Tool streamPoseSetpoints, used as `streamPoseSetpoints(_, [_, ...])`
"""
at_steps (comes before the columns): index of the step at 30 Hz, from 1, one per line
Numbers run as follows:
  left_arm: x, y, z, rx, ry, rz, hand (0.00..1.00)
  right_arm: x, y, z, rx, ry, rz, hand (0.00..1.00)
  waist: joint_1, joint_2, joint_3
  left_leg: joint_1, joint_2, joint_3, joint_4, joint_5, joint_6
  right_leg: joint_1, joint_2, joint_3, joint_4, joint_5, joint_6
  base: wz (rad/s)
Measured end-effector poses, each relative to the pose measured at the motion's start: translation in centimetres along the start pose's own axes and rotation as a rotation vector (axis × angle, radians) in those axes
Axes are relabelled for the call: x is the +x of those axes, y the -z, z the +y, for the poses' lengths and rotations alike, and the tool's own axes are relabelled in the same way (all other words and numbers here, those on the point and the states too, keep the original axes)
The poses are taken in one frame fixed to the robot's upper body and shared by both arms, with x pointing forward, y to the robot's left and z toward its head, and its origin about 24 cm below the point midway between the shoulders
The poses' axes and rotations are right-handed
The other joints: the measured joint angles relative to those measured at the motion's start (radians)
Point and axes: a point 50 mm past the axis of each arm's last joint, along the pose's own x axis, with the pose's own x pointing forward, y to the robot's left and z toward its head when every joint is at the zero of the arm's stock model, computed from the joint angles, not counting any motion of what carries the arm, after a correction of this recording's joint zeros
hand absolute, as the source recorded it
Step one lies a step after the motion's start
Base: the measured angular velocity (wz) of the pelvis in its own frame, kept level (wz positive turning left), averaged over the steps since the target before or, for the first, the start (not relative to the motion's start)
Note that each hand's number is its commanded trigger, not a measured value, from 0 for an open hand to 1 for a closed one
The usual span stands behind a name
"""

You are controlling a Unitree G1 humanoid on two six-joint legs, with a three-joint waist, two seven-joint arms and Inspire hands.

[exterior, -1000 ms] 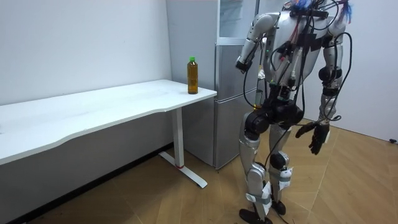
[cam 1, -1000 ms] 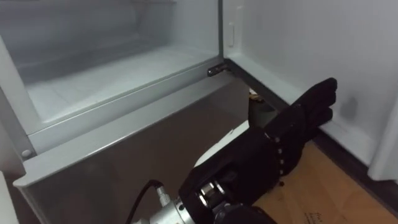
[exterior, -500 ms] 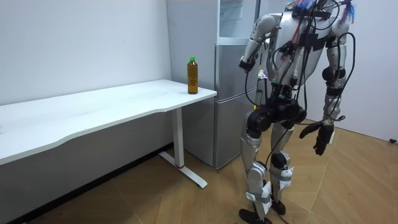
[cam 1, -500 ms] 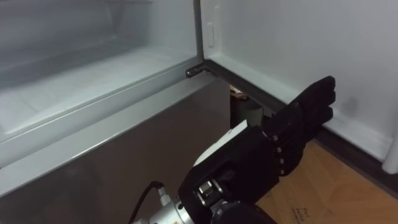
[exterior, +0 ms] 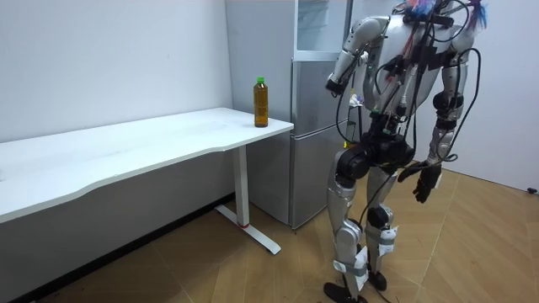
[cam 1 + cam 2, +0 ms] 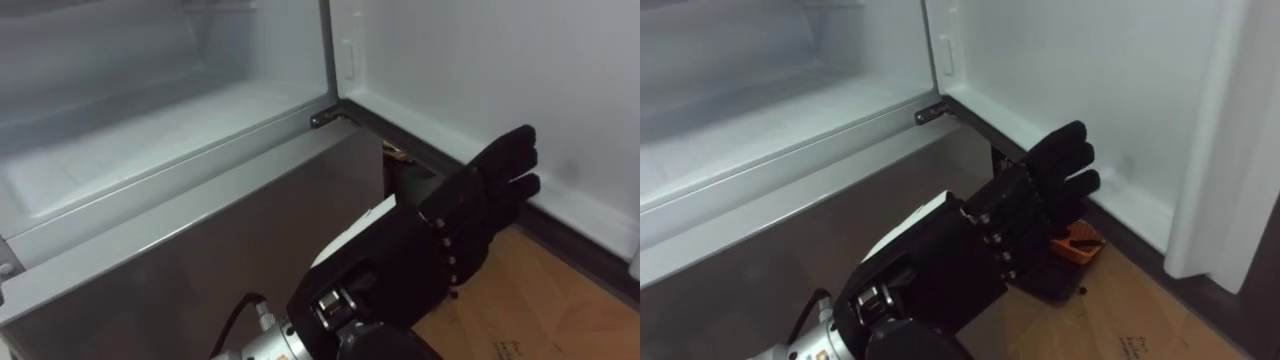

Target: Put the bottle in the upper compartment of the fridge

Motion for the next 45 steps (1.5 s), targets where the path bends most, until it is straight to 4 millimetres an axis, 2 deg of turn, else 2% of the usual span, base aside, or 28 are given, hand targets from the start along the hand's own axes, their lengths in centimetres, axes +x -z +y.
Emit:
streamPoseSetpoints(6, [-0.4,-0.2,0.3,0.026,-0.016,0.021,0.00,0.1,-0.2,0.2,0.000,0.015,-0.005,0.00,0.035,-0.003,0.0023,-0.024,-0.003,-0.056,-0.002,0.006,-0.009,-0.002,-0.011,-0.064,0.000,-0.002,-0.001,0.33])
streamPoseSetpoints(10, [-0.7,-0.3,0.7,0.080,-0.034,0.044,0.00,0.1,-0.3,0.2,-0.009,0.019,-0.011,0.00,0.084,-0.005,0.0034,-0.046,-0.015,-0.108,0.000,0.018,-0.002,-0.001,-0.026,-0.112,0.001,-0.006,0.000,0.33])
streamPoseSetpoints(13, [-1.0,-0.5,1.0,0.103,-0.064,0.047,0.00,0.1,-1.1,0.8,-0.014,0.005,-0.043,0.00,0.132,-0.010,0.0066,-0.051,-0.018,-0.128,-0.001,0.020,-0.001,0.000,-0.030,-0.135,0.002,-0.006,0.000,0.23])
streamPoseSetpoints(16, [-1.2,-0.8,0.9,0.115,-0.081,0.036,0.00,0.2,-2.5,1.4,-0.038,-0.016,-0.101,0.00,0.140,-0.024,0.0113,-0.075,-0.033,-0.175,-0.001,0.035,0.007,0.000,-0.046,-0.177,0.001,-0.011,0.003,0.47])
streamPoseSetpoints(19, [-1.2,-1.1,0.5,0.135,-0.070,0.025,0.00,0.3,-2.9,2.3,-0.044,-0.039,-0.119,0.00,0.170,-0.037,0.0080,-0.091,-0.038,-0.203,0.000,0.040,0.009,0.002,-0.055,-0.216,-0.005,-0.014,0.003,0.41])
streamPoseSetpoints(21, [-1.5,-1.3,0.5,0.134,-0.082,0.015,0.00,0.2,-2.6,3.0,-0.047,-0.061,-0.122,0.00,0.192,-0.048,0.0015,-0.090,-0.046,-0.234,0.000,0.044,0.009,0.023,-0.060,-0.241,-0.019,-0.015,0.005,0.38])
streamPoseSetpoints(30, [-3.5,-2.3,2.0,0.223,-0.247,-0.001,0.00,0.2,-2.1,3.1,-0.061,-0.064,-0.118,0.00,0.254,-0.051,-0.0011,-0.084,-0.072,-0.319,-0.010,0.051,0.018,0.080,-0.078,-0.326,-0.036,-0.024,0.017,0.31])
streamPoseSetpoints(35, [-5.0,-2.7,2.3,0.233,-0.345,-0.037,0.00,0.2,-2.0,3.2,-0.074,-0.069,-0.114,0.00,0.305,-0.059,-0.0034,-0.090,-0.095,-0.368,-0.007,0.060,0.029,0.099,-0.100,-0.380,-0.033,-0.036,0.029,0.34])
streamPoseSetpoints(41, [-6.5,-4.6,3.4,0.302,-0.482,-0.106,0.00,0.2,-2.0,4.6,-0.091,-0.090,-0.130,0.00,0.357,-0.071,-0.0109,-0.093,-0.108,-0.394,-0.004,0.067,0.040,0.121,-0.120,-0.431,-0.035,-0.046,0.045,0.26])
streamPoseSetpoints(45, [-7.3,-5.9,3.1,0.353,-0.524,-0.145,0.00,0.2,-1.8,5.0,-0.079,-0.092,-0.129,0.00,0.360,-0.065,-0.0110,-0.099,-0.123,-0.395,0.002,0.071,0.048,0.135,-0.133,-0.456,-0.033,-0.054,0.058,0.31])
